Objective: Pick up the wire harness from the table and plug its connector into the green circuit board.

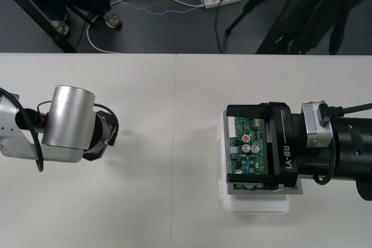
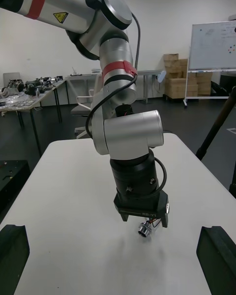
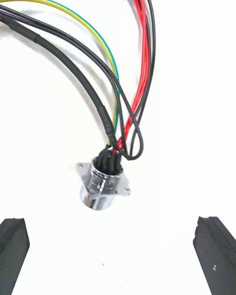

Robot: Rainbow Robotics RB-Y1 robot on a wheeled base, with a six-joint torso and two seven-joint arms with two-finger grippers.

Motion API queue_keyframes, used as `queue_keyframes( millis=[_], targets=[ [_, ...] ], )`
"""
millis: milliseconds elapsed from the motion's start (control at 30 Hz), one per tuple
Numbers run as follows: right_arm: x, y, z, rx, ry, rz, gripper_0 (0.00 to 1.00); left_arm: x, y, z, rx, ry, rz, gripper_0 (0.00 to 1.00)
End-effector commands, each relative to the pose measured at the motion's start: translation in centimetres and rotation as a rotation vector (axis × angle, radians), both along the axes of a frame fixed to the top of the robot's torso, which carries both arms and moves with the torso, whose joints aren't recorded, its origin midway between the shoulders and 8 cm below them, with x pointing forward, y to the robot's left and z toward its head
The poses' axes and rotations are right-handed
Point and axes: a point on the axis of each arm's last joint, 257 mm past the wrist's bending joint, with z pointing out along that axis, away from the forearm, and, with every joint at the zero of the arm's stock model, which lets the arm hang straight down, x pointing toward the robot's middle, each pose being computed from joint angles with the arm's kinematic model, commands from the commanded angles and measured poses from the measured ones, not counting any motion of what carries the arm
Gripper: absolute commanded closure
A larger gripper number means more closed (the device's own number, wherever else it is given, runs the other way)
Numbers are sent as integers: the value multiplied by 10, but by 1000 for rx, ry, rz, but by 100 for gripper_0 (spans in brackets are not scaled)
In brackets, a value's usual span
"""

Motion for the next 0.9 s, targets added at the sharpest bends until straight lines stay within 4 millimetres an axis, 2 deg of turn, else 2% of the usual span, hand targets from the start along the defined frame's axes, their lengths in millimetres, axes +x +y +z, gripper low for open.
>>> queue_keyframes(
  millis=[33,433,900],
  targets=[
    [-5,-5,5,-6,-13,-6,0,18,-14,3,80,-14,-179,1],
    [-5,-5,5,-7,-12,-6,0,30,-10,-13,95,-19,-159,1],
    [-5,-5,5,-6,-6,-6,0,31,11,-44,136,-12,-123,1]
  ],
)
